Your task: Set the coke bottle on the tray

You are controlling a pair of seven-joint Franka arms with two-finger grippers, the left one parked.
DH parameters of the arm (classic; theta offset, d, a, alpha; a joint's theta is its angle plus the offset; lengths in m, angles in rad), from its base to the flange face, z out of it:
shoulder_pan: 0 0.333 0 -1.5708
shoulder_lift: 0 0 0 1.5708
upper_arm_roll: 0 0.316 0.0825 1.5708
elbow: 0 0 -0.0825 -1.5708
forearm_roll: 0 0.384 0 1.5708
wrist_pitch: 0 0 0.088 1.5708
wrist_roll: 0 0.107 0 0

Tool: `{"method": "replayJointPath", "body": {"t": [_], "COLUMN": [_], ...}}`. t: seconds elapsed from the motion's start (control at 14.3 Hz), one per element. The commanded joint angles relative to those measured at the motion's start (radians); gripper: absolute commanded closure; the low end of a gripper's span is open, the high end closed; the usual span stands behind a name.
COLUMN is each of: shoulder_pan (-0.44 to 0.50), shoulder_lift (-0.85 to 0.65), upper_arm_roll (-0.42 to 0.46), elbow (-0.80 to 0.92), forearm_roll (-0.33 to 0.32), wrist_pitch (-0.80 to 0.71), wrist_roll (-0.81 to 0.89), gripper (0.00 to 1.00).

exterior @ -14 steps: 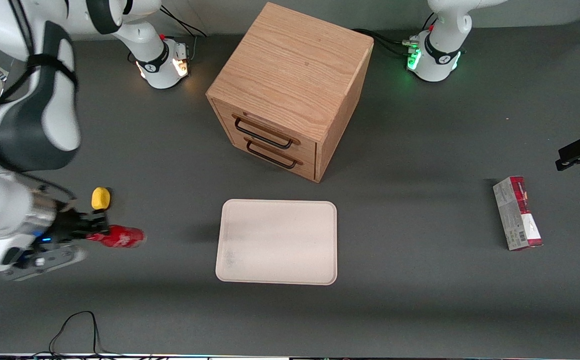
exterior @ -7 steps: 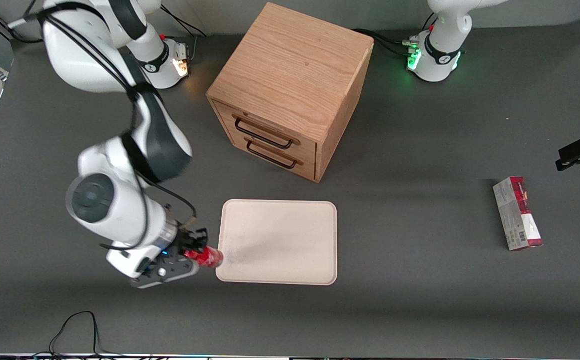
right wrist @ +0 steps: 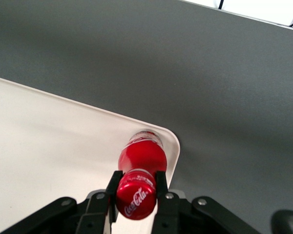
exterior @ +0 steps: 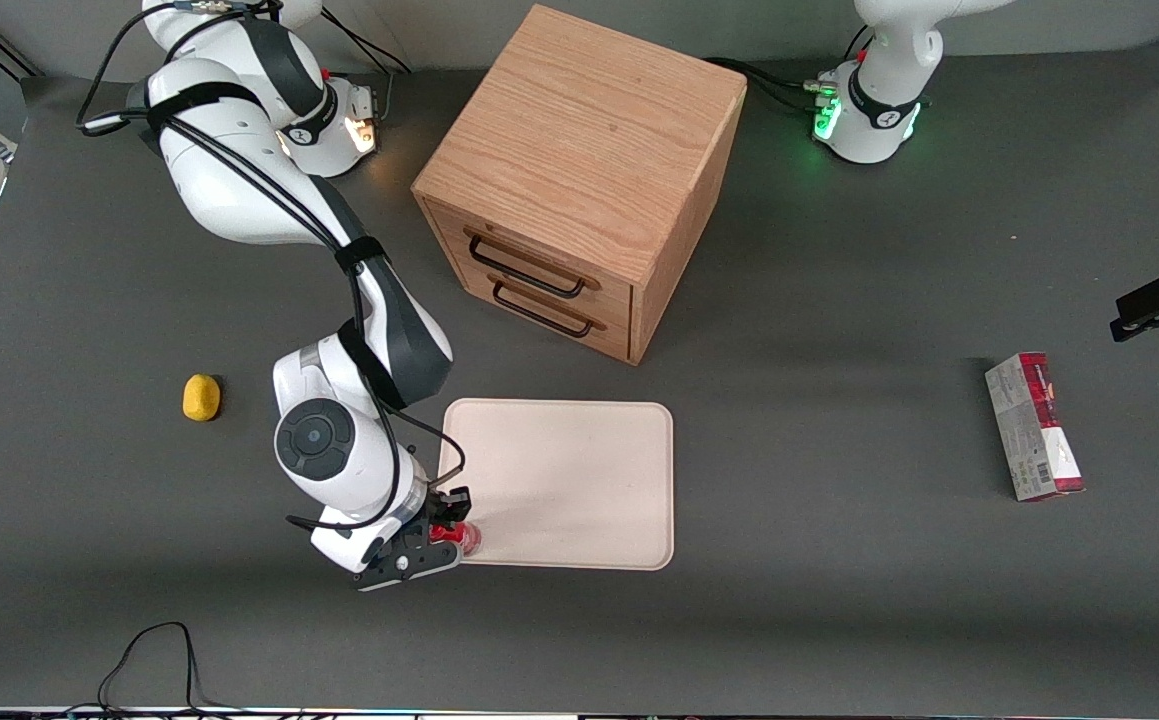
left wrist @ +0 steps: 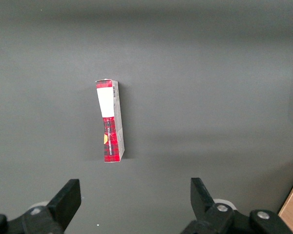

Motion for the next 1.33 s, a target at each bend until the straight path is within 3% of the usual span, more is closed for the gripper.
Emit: {"method": "replayJointPath", "body": {"t": [0.0,0.35,0.56,0.7,0.98,1.26], "shoulder_pan": [-0.005,-0.015,-0.043,-0.081,-0.078,-0.078], "shoulder_lift": [-0.026,-0.088,-0.209,-0.355,-0.668,-0.901], "upper_arm_roll": [0.011,0.013,-0.001,-0.021,-0.198,-0.3], "elbow": [-0.037,-0.044,-0.111,-0.254,-0.626,-0.869], "forearm_roll": [-0.022,-0.008,0.053,0.098,0.165,0.158], "wrist_pitch": [0.005,-0.004,-0.105,-0.124,-0.104,-0.119], "wrist_roll": [0.043,0.062,0.088,0.064,-0.036,-0.064], "gripper": [0.01,0.0,0.0,0.0,0.0,0.0]}}
